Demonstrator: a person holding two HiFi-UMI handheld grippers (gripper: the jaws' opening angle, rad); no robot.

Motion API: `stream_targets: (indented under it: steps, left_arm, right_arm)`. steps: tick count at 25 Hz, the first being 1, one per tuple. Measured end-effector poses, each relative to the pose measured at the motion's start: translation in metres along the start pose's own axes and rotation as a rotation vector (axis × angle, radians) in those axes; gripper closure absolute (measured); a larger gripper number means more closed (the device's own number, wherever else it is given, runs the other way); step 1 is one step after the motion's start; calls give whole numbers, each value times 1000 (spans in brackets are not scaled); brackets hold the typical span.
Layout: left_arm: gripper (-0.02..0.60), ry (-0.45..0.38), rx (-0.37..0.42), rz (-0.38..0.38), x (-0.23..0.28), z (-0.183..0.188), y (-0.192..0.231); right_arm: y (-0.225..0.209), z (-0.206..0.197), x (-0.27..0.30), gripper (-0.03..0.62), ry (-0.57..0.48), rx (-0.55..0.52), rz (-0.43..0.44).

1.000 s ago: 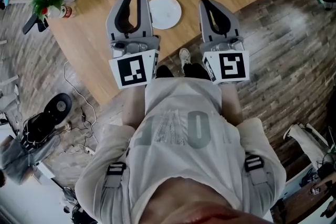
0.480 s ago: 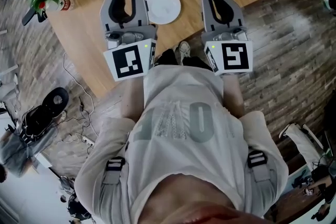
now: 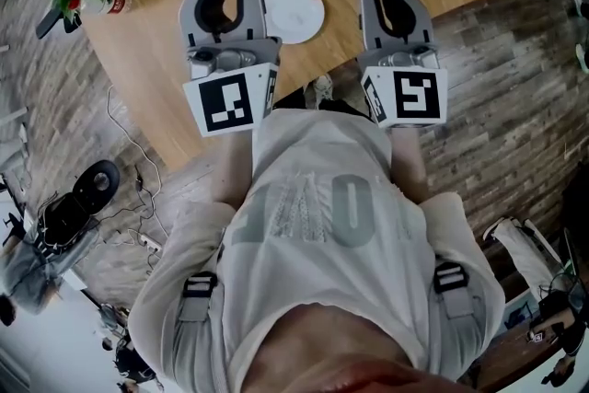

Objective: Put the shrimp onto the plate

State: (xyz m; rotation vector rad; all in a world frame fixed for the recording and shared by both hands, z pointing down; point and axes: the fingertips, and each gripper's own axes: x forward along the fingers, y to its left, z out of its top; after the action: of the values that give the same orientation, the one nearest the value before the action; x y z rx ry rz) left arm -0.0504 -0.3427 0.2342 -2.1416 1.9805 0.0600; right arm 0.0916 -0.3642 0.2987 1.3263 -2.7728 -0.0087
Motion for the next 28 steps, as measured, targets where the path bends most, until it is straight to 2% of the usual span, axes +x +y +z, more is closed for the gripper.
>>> stream_targets:
  steps: [5, 16, 20, 25, 28]
  left_arm:
    - [502, 34, -22, -33, 7, -11, -7]
    - [502, 258, -86, -98, 22, -95, -20]
    - [502, 377, -66, -138, 25, -137, -28]
    - [502, 558, -137, -179, 21, -201, -44]
    - [502, 655, -147, -207, 16, -234, -52]
  right_arm:
    - [2, -5, 8, 574, 15, 9, 0]
    - [-1, -32, 12, 574, 95, 41, -40]
    - [-1, -43, 10, 574, 132, 48, -55]
    - [-8, -57, -2, 574, 187, 52, -89]
    - [-12, -65, -6, 574, 212, 58, -111]
